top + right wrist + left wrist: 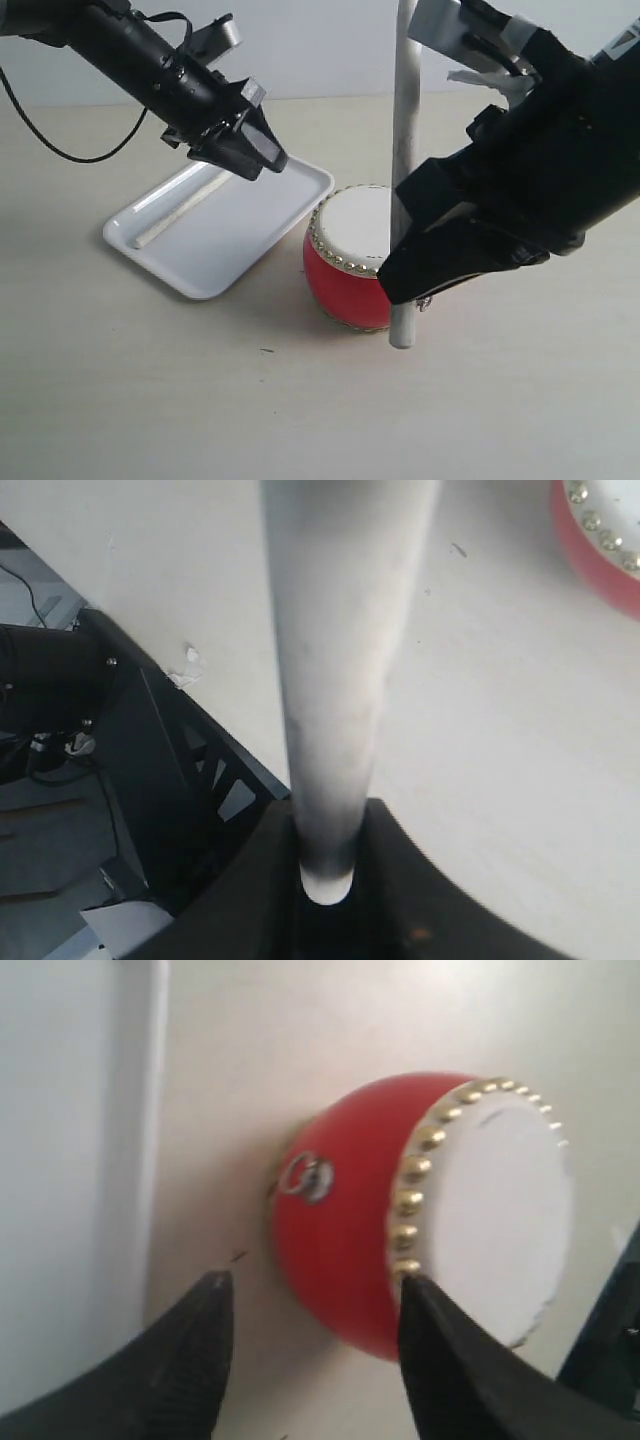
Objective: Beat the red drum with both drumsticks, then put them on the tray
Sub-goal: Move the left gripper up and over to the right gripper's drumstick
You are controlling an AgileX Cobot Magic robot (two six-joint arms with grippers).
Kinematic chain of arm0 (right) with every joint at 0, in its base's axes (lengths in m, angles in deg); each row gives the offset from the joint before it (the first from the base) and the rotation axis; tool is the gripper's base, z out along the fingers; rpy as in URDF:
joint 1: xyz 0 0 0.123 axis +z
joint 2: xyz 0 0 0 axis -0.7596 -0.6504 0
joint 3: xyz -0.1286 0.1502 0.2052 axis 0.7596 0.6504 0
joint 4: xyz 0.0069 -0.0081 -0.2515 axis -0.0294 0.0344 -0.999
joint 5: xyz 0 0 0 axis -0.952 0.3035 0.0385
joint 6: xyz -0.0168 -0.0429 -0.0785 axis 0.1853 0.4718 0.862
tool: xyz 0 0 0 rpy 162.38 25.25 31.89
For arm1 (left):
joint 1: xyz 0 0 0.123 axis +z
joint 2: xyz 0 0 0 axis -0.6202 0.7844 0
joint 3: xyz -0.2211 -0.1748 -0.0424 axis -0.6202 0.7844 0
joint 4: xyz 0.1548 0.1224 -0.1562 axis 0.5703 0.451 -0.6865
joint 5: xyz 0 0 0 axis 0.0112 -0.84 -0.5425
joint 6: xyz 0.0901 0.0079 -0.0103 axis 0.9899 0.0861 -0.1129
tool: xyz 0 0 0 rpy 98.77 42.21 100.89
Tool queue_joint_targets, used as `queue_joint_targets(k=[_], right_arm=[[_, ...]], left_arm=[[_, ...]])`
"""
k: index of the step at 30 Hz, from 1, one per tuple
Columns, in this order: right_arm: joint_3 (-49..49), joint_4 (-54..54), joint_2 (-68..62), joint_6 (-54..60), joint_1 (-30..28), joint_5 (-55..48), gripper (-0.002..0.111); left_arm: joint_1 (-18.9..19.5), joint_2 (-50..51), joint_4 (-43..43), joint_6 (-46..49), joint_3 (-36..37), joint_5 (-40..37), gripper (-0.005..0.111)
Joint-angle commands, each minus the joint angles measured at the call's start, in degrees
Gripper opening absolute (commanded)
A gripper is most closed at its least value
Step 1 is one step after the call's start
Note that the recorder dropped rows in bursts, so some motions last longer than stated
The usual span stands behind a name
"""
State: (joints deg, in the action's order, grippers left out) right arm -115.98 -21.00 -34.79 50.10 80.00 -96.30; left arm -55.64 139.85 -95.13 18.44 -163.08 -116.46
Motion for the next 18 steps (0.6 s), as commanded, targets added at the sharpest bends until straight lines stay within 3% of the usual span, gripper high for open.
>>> queue_joint_targets(k=[1,11,18], right_arm=[[2.44,-0.39,0.19,0.74,0.09,5.39,0.000],[11.76,5.86,0.19,9.30,-0.02,10.31,0.000],[11.76,14.15,-2.01,19.13,-3.02,7.92,0.000]], left_arm=[[0.62,-2.41,-9.33,4.93,3.30,-0.59,0.050],[5.72,-6.82,-22.87,12.93,19.13,-0.59,0.050],[5.94,-13.25,-28.14,19.25,28.84,-0.59,0.050]])
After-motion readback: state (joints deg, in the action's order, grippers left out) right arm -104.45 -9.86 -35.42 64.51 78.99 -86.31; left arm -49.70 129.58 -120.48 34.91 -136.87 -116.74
